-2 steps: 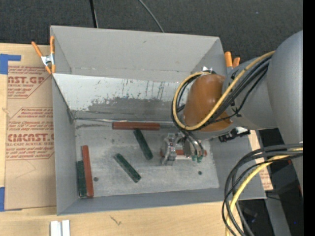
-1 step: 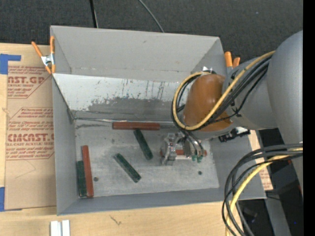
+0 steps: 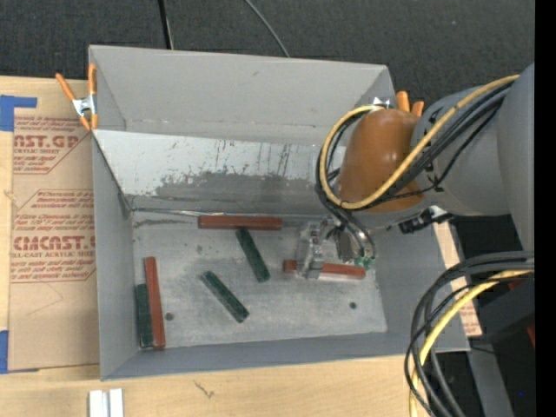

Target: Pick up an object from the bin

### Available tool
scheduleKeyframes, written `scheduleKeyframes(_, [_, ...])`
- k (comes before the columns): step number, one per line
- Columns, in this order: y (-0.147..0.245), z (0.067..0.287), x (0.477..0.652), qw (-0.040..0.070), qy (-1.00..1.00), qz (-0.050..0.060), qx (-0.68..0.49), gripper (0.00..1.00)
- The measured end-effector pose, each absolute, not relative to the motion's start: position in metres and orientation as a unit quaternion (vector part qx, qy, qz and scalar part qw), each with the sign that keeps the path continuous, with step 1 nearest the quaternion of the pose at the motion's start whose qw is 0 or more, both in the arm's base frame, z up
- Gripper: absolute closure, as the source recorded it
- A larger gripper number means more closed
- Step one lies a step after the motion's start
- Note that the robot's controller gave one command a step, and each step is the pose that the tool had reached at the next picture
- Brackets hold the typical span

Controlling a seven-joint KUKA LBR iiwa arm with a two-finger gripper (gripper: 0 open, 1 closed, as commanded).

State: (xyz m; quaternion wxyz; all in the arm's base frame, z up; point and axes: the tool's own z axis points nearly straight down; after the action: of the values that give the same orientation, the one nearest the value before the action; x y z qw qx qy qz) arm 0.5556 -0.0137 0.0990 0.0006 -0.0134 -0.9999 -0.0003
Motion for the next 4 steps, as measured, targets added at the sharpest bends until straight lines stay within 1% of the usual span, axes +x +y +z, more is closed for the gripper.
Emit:
scheduleKeyframes(1, [-0.032, 0.117, 0.556, -0.001, -1.0, 0.0, -0.023, 0.0])
scheduleKeyframes(2, [-0.032, 0.117, 0.556, -0.001, -1.0, 0.0, -0.022, 0.0])
scheduleKeyframes(3, [-0.034, 0.07, 0.566, 0.0, -0.997, 0.0, 0.073, 1.0])
scheduleKeyframes(4, [-0.034, 0.07, 0.565, 0.0, -0.997, 0.0, 0.073, 1.0])
